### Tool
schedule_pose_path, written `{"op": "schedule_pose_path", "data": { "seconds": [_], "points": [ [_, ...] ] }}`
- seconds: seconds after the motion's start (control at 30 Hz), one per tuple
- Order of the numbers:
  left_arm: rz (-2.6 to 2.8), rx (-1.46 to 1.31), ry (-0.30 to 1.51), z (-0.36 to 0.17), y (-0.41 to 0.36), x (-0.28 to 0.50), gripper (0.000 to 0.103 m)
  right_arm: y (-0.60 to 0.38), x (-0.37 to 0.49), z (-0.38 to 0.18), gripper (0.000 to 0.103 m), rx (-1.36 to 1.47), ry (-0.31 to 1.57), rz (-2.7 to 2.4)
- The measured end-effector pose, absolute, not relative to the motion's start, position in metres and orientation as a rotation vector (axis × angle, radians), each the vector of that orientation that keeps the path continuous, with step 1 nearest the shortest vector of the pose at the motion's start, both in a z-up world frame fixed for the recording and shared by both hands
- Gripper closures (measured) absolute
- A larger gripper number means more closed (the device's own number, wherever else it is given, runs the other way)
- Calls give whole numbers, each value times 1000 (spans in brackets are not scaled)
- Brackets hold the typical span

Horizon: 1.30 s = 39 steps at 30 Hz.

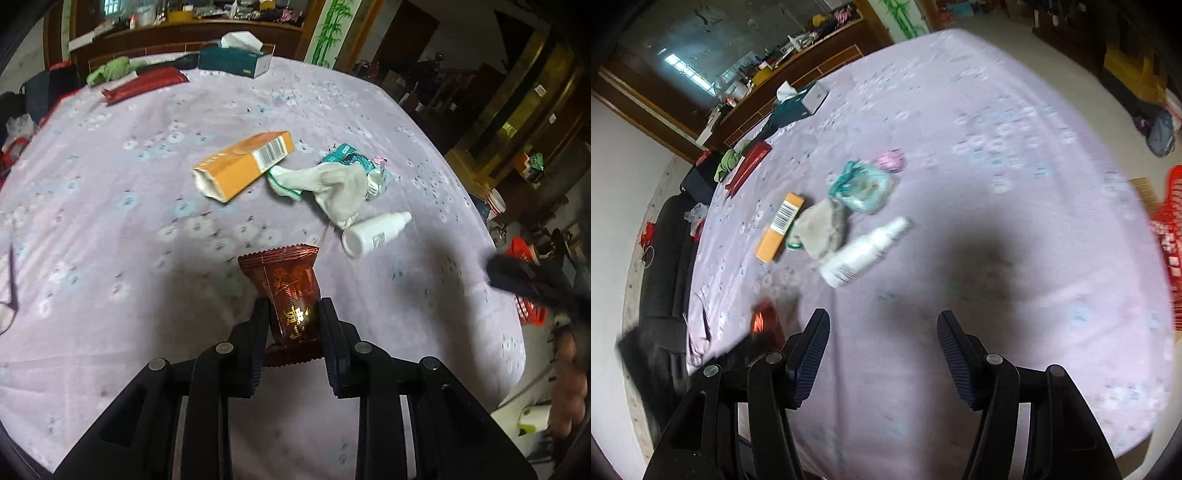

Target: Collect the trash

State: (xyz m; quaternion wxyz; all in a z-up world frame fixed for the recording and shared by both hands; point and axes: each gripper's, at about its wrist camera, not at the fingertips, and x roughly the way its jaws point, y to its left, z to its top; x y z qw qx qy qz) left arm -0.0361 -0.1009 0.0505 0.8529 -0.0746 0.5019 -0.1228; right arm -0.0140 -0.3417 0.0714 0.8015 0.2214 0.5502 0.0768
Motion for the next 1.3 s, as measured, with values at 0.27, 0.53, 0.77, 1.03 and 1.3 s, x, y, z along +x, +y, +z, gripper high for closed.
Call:
{"op": "schedule_pose_path", "data": {
  "seconds": [0.27,0.53,0.77,1.03,1.3],
  "points": [
    [-269,-103,995,69,-70,-59,77,-307,42,38,46,602,1266,29],
    [-274,-108,984,68,-47,-62,77,-300,65,20,51,635,1308,-92],
    [-289,-95,983,65,-41,-63,77,-278,69,16,63,483,1322,-104],
    [-297,-59,941,70,-53,-66,80,-268,20,37,69,213,1229,-26],
    [-282,-137,988,66,-32,-63,80,-271,-36,63,71,186,1117,103]
  ]
}}
